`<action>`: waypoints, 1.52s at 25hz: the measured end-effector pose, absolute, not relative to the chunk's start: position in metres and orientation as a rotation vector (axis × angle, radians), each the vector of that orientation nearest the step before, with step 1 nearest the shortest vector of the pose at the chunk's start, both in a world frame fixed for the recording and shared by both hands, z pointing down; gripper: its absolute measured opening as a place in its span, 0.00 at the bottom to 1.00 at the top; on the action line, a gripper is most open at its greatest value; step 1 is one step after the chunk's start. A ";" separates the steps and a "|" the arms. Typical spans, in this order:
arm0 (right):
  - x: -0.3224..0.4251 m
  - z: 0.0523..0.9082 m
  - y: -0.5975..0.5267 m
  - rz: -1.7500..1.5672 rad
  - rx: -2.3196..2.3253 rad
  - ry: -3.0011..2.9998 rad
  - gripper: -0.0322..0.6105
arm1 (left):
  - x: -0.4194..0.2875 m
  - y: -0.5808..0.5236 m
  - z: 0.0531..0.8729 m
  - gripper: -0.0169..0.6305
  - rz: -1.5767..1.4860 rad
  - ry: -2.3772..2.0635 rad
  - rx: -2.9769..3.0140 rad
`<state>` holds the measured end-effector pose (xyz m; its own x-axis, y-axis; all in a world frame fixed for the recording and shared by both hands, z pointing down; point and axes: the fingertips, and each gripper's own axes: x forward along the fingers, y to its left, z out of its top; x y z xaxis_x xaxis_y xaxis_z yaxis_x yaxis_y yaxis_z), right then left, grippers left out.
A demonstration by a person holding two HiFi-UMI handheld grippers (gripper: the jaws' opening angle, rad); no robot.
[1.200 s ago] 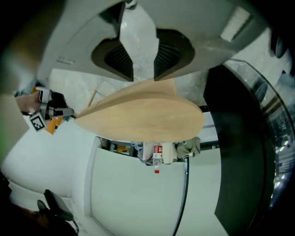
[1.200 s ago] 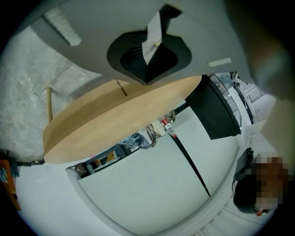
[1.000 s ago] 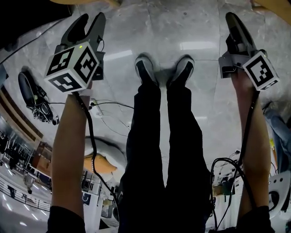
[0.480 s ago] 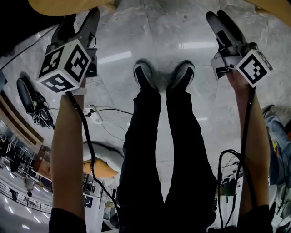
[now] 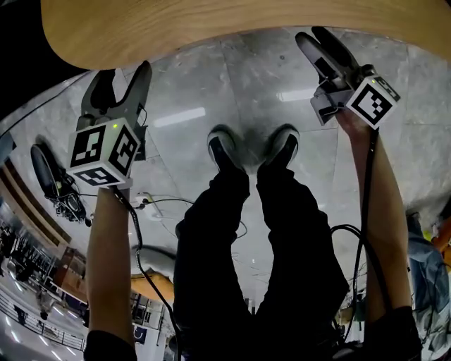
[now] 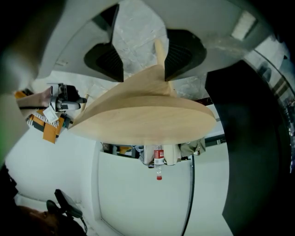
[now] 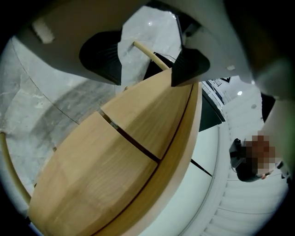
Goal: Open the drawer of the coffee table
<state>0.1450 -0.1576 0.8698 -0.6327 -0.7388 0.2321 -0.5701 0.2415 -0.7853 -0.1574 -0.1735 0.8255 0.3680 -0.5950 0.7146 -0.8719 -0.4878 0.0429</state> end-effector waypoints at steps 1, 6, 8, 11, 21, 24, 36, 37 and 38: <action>0.144 0.875 -0.162 -1.339 -1.221 2.327 0.58 | -0.158 -0.175 0.826 0.47 0.881 -1.274 2.211; 0.134 0.882 -0.192 -1.211 -1.069 2.434 0.60 | -0.152 -0.189 0.826 0.47 0.855 -1.267 2.272; 0.134 0.879 -0.185 -1.209 -1.043 2.427 0.60 | -0.145 -0.181 0.822 0.47 0.855 -1.256 2.290; 0.135 0.873 -0.180 -1.182 -1.023 2.432 0.61 | -0.136 -0.173 0.821 0.47 0.837 -1.244 2.309; 0.141 0.873 -0.189 -1.135 -1.016 2.414 0.67 | -0.126 -0.169 0.835 0.47 0.885 -1.263 2.304; 0.139 0.870 -0.190 -1.121 -0.990 2.407 0.67 | -0.134 -0.165 0.842 0.47 0.911 -1.278 2.281; 0.141 0.875 -0.182 -1.128 -0.953 2.409 0.66 | -0.157 -0.185 0.850 0.55 1.001 -1.287 2.375; 0.141 0.875 -0.182 -1.129 -0.949 2.408 0.66 | -0.153 -0.187 0.850 0.55 0.988 -1.270 2.382; 0.140 0.874 -0.182 -1.130 -0.944 2.409 0.66 | -0.151 -0.188 0.850 0.55 0.974 -1.269 2.379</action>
<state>0.1397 -0.1817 0.8745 -0.7319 -0.6814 -0.0054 -0.4314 0.4695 -0.7704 -0.1514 -0.1881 0.8501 0.3887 -0.6289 0.6734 -0.8131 -0.5778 -0.0703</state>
